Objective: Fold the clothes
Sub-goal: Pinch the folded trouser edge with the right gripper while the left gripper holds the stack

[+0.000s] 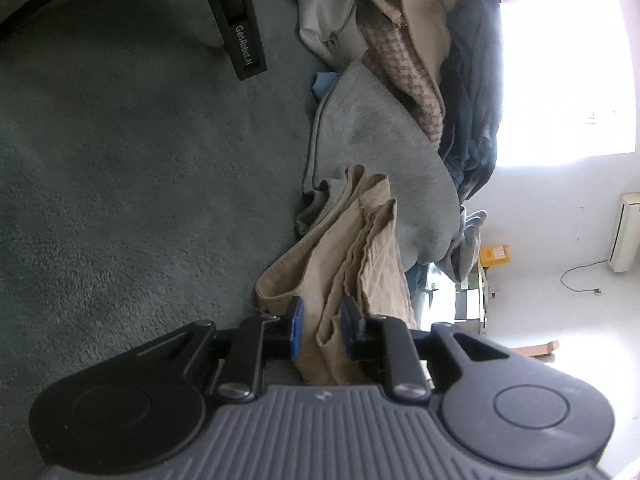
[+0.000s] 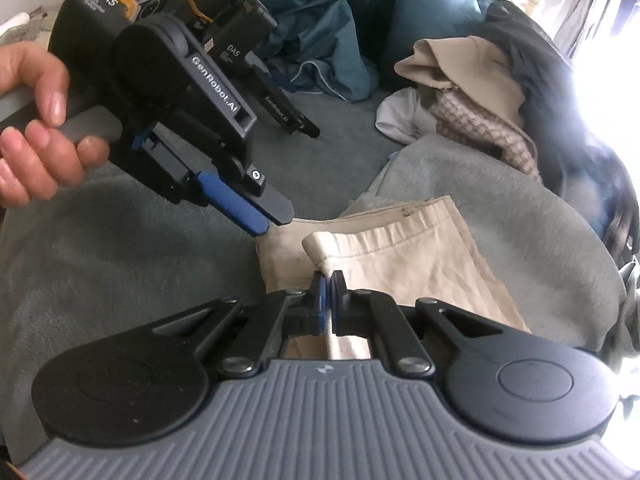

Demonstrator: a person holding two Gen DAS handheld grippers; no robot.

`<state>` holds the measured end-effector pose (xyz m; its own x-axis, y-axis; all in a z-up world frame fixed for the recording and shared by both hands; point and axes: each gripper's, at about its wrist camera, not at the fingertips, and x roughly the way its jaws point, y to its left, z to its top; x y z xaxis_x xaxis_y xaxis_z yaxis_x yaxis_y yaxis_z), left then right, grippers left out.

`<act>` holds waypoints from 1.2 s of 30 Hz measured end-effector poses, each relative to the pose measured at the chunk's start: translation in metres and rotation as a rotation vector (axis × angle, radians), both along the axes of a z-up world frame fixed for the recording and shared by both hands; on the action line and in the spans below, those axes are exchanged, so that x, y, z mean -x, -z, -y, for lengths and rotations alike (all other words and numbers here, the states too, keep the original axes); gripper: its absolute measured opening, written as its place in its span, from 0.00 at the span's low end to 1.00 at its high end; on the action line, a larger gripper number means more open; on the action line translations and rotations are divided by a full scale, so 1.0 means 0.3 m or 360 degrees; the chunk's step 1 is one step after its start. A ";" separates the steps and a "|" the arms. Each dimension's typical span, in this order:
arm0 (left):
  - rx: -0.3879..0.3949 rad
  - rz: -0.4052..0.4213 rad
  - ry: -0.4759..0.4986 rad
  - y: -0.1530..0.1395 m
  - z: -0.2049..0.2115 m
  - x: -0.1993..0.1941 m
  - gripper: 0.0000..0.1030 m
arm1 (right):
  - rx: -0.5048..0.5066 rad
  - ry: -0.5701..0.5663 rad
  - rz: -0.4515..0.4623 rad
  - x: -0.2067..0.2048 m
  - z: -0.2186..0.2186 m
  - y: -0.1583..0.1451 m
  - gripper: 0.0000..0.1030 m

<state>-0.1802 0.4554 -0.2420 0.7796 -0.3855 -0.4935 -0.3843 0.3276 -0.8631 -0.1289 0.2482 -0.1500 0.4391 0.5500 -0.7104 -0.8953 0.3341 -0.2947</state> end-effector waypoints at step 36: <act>-0.0099 -0.0050 -0.0039 -0.087 -0.019 0.029 0.23 | -0.0310 0.0412 -0.0315 -0.128 -0.012 -0.071 0.07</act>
